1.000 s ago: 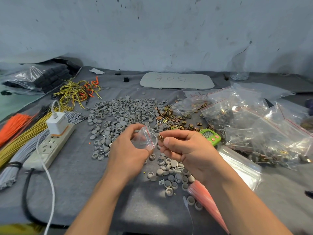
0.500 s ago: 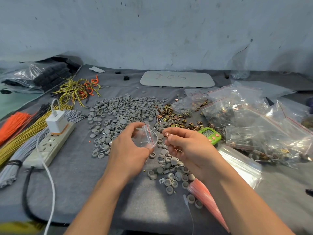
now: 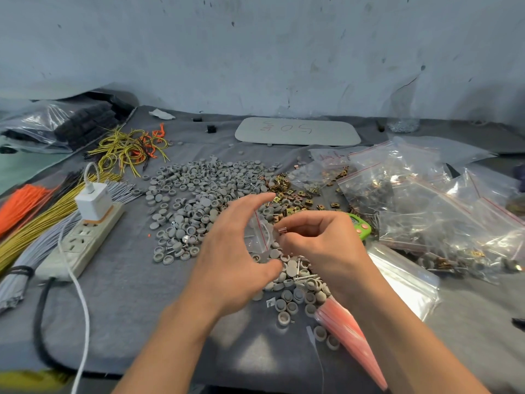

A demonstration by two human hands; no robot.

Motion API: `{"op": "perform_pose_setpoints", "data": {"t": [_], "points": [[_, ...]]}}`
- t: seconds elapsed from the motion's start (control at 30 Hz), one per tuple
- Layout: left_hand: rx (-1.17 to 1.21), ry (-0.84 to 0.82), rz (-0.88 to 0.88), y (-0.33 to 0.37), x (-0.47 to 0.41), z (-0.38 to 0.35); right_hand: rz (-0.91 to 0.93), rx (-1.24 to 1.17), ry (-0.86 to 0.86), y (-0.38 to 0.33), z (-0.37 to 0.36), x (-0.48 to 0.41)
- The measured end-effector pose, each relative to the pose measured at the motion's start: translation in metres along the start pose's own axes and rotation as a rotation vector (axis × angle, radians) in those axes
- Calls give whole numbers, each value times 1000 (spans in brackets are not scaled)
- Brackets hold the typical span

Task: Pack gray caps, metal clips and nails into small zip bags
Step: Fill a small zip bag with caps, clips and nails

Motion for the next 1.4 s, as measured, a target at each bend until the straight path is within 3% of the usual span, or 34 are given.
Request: {"op": "perform_pose_setpoints", "data": {"t": [0.13, 0.3, 0.47, 0.7, 1.1, 1.27, 1.4], "points": [[234, 97, -55, 13, 6, 9, 46, 40, 26, -8, 5, 2], [371, -13, 9, 6, 2, 2, 103, 195, -11, -15, 5, 8], [521, 9, 84, -1, -1, 6, 129, -11, 87, -21, 10, 7], [501, 68, 100, -2, 1, 11, 145, -130, 75, -28, 6, 8], [389, 155, 1, 1, 7, 16, 145, -104, 31, -27, 4, 8], [302, 196, 98, -4, 3, 19, 46, -24, 117, -9, 9, 5], [3, -116, 182, -22, -7, 10, -90, 69, 187, 11, 16, 3]]}}
Point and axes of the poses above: each hand's wrist, its own x-axis away from the middle knuckle, its own z-axis out of the back of the hand, y = z × x, the point moved 6 cm from there along -x, towards the middle knuckle, and after that the axes turned 13 degrees about z, right-handed, at the moved point
